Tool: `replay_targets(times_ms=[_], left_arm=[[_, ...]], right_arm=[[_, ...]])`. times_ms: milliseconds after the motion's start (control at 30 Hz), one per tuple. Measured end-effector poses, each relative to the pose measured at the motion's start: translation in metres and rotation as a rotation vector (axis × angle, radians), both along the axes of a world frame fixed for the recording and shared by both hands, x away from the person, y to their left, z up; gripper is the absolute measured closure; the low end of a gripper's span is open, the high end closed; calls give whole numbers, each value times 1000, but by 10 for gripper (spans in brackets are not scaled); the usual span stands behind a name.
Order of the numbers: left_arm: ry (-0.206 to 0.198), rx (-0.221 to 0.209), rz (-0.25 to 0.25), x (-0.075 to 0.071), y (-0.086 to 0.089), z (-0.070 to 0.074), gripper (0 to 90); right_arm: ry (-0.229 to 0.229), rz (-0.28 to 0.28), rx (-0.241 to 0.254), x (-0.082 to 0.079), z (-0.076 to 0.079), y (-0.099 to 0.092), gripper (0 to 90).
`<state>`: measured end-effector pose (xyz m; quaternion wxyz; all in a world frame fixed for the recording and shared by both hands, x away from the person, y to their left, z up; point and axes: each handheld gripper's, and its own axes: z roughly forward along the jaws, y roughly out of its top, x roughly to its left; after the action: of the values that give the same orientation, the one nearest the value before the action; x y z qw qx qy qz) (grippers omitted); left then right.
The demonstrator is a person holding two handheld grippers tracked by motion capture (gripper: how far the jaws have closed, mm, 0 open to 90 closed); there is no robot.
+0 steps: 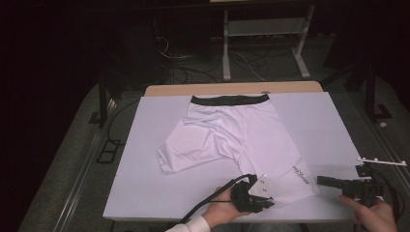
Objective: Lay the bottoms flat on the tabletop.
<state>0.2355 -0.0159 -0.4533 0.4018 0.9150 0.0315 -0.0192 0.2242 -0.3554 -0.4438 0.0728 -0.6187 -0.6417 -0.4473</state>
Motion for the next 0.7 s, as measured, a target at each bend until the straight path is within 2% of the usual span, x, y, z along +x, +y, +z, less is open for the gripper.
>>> replay_targets(times_ms=[33, 100, 167, 300, 467, 567, 667, 700], left_arm=[[39, -10, -17, 1, 1, 0, 717], [68, -26, -19, 0, 3, 3, 608], [66, -30, -6, -1, 5, 6, 511], [53, -35, 35, -1, 10, 11, 355], [20, -38, 80, 4, 19, 20, 200], [35, -48, 104, 9, 25, 23, 124], [41, -49, 128, 14, 29, 25, 36], [48, -44, 131, 15, 31, 25, 0]], right_arm=[[-6, -8, -7, -1, 1, -1, 690], [-28, -14, -41, -3, 4, 0, 630], [-47, -16, -74, -3, 6, 1, 569], [-75, -9, -97, -2, 9, 6, 450], [-117, 23, -139, 0, 13, 12, 306], [-139, 38, -184, 2, 14, 16, 198], [-154, 40, -195, 3, 16, 19, 117], [-161, 48, -195, 4, 17, 20, 58]])
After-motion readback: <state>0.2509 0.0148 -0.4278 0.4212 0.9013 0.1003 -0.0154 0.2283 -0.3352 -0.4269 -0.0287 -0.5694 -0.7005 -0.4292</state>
